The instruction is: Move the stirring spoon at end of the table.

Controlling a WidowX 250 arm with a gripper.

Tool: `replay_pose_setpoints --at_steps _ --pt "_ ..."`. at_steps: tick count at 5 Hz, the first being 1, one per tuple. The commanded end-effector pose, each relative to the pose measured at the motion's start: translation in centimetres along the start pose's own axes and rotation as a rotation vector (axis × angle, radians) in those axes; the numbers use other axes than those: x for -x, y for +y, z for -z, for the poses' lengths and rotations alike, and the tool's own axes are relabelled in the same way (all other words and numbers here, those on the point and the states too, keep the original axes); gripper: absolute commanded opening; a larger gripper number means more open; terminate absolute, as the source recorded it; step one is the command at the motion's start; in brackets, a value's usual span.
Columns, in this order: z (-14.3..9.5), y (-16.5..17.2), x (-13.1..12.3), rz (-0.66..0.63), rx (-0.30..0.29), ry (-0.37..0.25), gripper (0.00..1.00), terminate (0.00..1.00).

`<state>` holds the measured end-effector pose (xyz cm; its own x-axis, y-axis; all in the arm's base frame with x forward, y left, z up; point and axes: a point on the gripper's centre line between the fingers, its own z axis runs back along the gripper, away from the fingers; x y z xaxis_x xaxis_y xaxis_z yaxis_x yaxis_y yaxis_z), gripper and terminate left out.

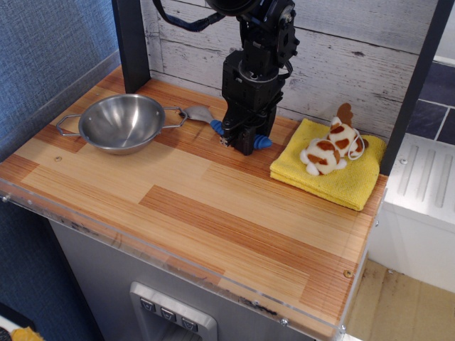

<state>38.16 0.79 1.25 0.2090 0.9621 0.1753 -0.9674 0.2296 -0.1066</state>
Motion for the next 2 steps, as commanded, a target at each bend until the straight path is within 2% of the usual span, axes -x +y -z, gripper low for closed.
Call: replay_pose_setpoints --at_steps 1,2 --pt "-4.5 -2.7 -0.8 0.017 0.12 -0.042 0.0 0.0" --pt "-6.4 -3.0 -0.5 0.022 0.153 -0.043 0.0 0.0"
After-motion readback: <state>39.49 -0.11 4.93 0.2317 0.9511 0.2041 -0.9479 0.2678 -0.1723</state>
